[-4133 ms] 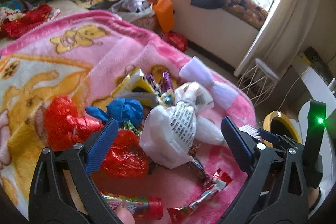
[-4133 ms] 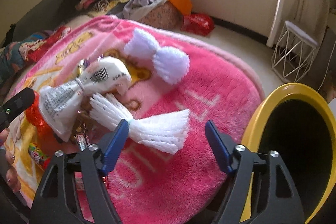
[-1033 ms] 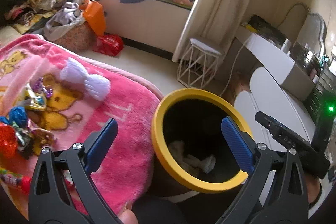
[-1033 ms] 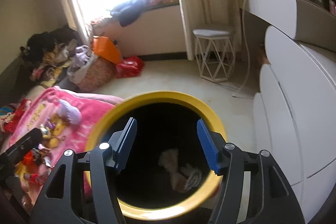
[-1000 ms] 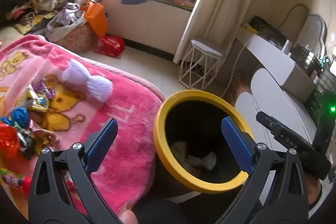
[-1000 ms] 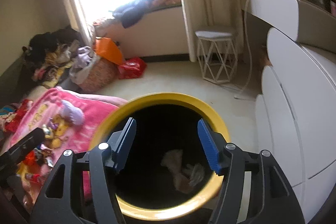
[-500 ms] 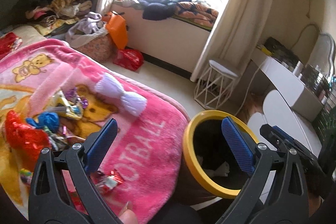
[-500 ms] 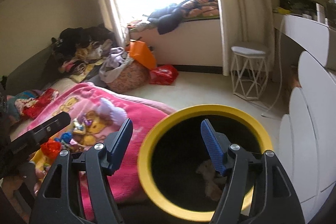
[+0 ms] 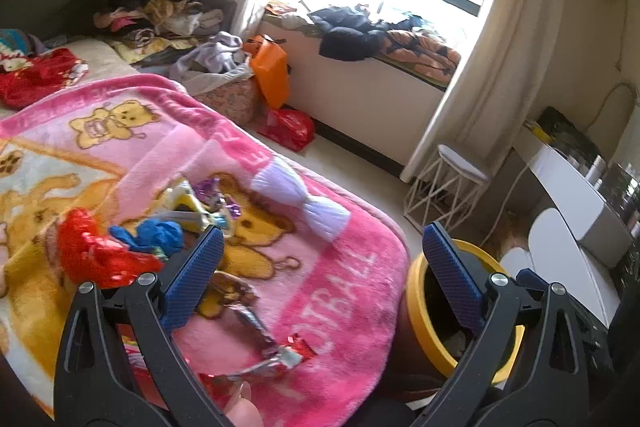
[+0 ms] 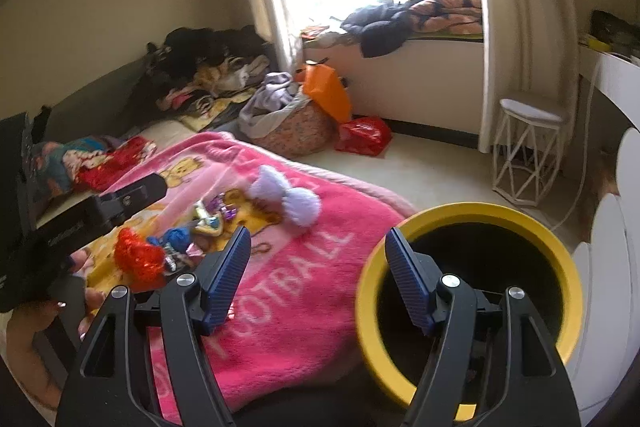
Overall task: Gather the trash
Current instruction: 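Move both open tools back over the candy wrappers on the blanket, then grasp the red plastic bag with the left tool while the right tool grasps a brown candy wrapper, then carry both held wrappers over the yellow bin and open both tools, then move both open tools back over the remaining wrappers on the blanket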
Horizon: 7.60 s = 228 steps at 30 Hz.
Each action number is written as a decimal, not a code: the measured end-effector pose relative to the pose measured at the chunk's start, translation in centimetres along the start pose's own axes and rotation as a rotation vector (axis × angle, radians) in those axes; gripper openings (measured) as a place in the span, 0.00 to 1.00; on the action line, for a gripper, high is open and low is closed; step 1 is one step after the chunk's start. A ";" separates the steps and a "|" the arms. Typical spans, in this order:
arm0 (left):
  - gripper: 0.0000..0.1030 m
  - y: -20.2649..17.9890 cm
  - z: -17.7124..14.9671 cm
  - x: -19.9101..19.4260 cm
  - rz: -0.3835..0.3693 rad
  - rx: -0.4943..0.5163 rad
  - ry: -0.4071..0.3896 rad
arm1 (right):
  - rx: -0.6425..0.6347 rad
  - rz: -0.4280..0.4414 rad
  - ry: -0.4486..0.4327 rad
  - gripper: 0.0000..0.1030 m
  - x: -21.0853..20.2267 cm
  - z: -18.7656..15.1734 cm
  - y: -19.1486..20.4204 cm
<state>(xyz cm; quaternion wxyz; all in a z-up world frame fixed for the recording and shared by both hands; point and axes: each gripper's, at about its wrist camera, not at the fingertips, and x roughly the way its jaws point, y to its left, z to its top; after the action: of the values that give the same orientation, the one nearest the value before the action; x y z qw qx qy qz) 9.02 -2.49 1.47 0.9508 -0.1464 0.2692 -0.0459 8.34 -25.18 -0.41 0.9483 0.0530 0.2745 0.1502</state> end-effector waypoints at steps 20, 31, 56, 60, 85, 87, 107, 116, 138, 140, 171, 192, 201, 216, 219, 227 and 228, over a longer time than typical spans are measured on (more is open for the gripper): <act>0.89 8.2 0.8 -1.4 0.148 -0.103 -0.031 | -0.165 0.159 0.142 0.65 5.3 -0.9 8.1; 0.89 12.6 0.3 -1.5 0.235 -0.163 -0.019 | -0.197 0.220 0.278 0.61 9.5 -2.7 10.6; 0.23 20.0 -2.8 2.6 0.285 -0.361 0.128 | -0.234 0.264 0.470 0.13 17.1 -5.9 12.2; 0.19 19.2 -1.8 1.4 0.265 -0.338 0.088 | -0.193 0.283 0.427 0.13 15.7 -4.9 11.8; 0.17 8.3 2.7 -2.0 0.103 -0.113 -0.030 | -0.071 0.227 0.154 0.13 6.6 1.3 6.3; 0.17 7.5 2.7 -2.0 0.090 -0.099 -0.029 | -0.058 0.216 0.144 0.13 6.2 1.4 5.7; 0.17 0.9 1.4 -1.5 -0.019 0.016 0.004 | 0.067 0.117 0.090 0.13 2.8 1.0 -0.2; 0.17 -1.8 1.0 -1.0 -0.060 0.066 0.020 | 0.121 0.050 0.075 0.13 2.0 0.6 -2.9; 0.17 -8.8 -1.0 1.1 -0.163 0.191 0.074 | 0.247 -0.111 0.047 0.13 -0.1 -0.7 -10.7; 0.17 -9.3 -1.3 1.4 -0.172 0.202 0.082 | 0.252 -0.124 0.046 0.13 -0.2 -0.8 -11.0; 0.17 -15.8 -6.3 8.3 -0.246 0.350 0.232 | 0.357 -0.198 0.096 0.15 0.5 -2.7 -17.3; 0.89 -10.2 -4.1 7.1 -0.121 0.170 0.162 | 0.341 -0.180 0.101 0.60 0.6 -2.4 -15.6; 0.89 -7.3 -1.8 4.4 -0.070 0.108 0.078 | 0.263 -0.113 0.085 0.62 0.5 -1.2 -11.2; 0.89 -2.9 0.0 1.7 -0.008 0.028 0.000 | 0.128 -0.002 0.081 0.66 0.8 -0.1 -4.4; 0.89 -2.0 0.3 1.5 0.004 0.011 -0.008 | 0.103 0.020 0.088 0.66 1.1 0.1 -3.0; 0.89 0.7 0.7 0.8 0.042 -0.032 -0.029 | 0.025 0.075 0.098 0.67 1.6 0.2 0.8; 0.89 1.1 0.7 0.7 0.048 -0.038 -0.031 | 0.016 0.082 0.100 0.67 1.7 0.3 1.2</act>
<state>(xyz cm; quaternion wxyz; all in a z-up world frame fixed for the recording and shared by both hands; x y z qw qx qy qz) 9.97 -1.35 1.40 0.9527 -0.1587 0.2589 -0.0158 9.59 -23.52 -0.83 0.9260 0.0642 0.3205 0.1891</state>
